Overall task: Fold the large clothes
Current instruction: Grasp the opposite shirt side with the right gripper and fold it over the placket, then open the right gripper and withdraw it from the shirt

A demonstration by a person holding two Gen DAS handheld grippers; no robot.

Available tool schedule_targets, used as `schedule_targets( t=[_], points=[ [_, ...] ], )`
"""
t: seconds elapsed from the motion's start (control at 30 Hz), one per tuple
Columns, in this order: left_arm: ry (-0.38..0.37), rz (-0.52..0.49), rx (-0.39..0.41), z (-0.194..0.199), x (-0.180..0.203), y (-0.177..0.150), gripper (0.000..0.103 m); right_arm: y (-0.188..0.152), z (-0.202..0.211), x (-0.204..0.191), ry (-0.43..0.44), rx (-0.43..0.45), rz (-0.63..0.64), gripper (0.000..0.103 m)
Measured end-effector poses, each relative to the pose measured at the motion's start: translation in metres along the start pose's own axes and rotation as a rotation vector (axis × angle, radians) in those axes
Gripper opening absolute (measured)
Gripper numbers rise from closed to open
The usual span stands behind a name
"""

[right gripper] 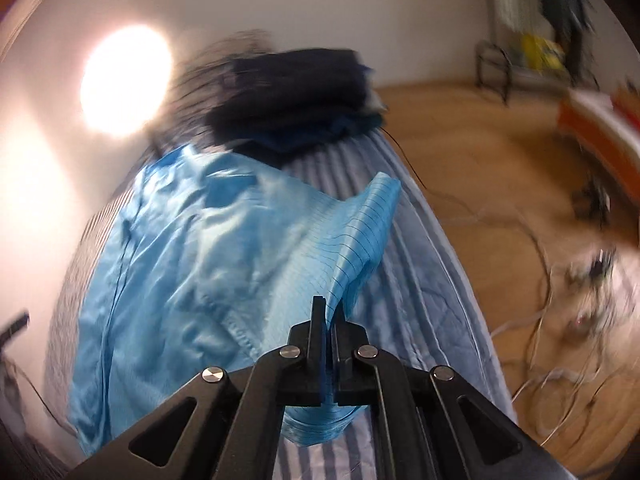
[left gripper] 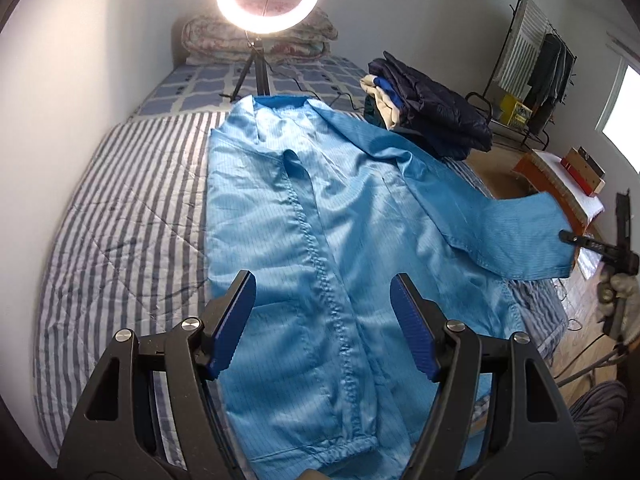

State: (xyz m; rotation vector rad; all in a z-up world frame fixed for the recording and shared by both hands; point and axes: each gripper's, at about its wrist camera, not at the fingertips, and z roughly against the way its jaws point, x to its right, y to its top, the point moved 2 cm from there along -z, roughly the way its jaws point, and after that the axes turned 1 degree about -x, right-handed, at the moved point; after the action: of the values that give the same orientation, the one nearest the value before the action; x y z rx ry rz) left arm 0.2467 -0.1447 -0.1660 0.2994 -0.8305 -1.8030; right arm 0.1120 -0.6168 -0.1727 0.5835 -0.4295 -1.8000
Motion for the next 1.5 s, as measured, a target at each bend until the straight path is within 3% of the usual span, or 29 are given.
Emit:
schedule_targets(
  t=[0.17, 0.37, 0.53, 0.7, 0.9, 1.13, 1.23, 1.3, 1.43, 1.5],
  points=[
    [-0.017, 0.111, -0.013, -0.01, -0.023, -0.022, 0.072, -0.003, 0.018, -0.067, 0.002, 0.034, 0.206, 0.0],
    [-0.066, 0.292, -0.064, -0.022, -0.053, -0.044, 0.072, -0.028, 0.03, -0.155, 0.083, 0.05, 0.457, 0.0],
    [-0.133, 0.376, -0.042, -0.013, -0.058, -0.039, 0.072, -0.078, 0.019, -0.22, 0.212, -0.035, 0.622, 0.0],
    [-0.18, 0.345, -0.065, -0.013, -0.038, -0.039, 0.072, -0.132, 0.006, -0.259, 0.313, -0.13, 0.751, 0.0],
    [-0.19, 0.274, -0.145, -0.034, -0.002, -0.057, 0.072, -0.166, 0.0, -0.249, 0.317, -0.193, 0.795, 0.0],
    [-0.207, 0.226, -0.233, -0.061, 0.032, -0.08, 0.072, -0.172, 0.009, -0.209, 0.241, -0.217, 0.803, 0.0],
    [-0.223, 0.205, -0.252, -0.067, 0.045, -0.087, 0.072, -0.17, 0.012, -0.193, 0.249, -0.248, 0.775, 0.003],
    [-0.238, 0.193, -0.258, -0.069, 0.051, -0.09, 0.072, -0.163, 0.017, -0.179, 0.298, -0.265, 0.715, 0.033],
    [-0.255, 0.198, -0.252, -0.066, 0.054, -0.088, 0.072, -0.134, 0.023, -0.145, 0.504, -0.26, 0.494, 0.037],
    [-0.255, 0.2, -0.255, -0.066, 0.053, -0.087, 0.072, -0.12, 0.019, -0.131, 0.539, -0.232, 0.39, 0.055]
  ],
)
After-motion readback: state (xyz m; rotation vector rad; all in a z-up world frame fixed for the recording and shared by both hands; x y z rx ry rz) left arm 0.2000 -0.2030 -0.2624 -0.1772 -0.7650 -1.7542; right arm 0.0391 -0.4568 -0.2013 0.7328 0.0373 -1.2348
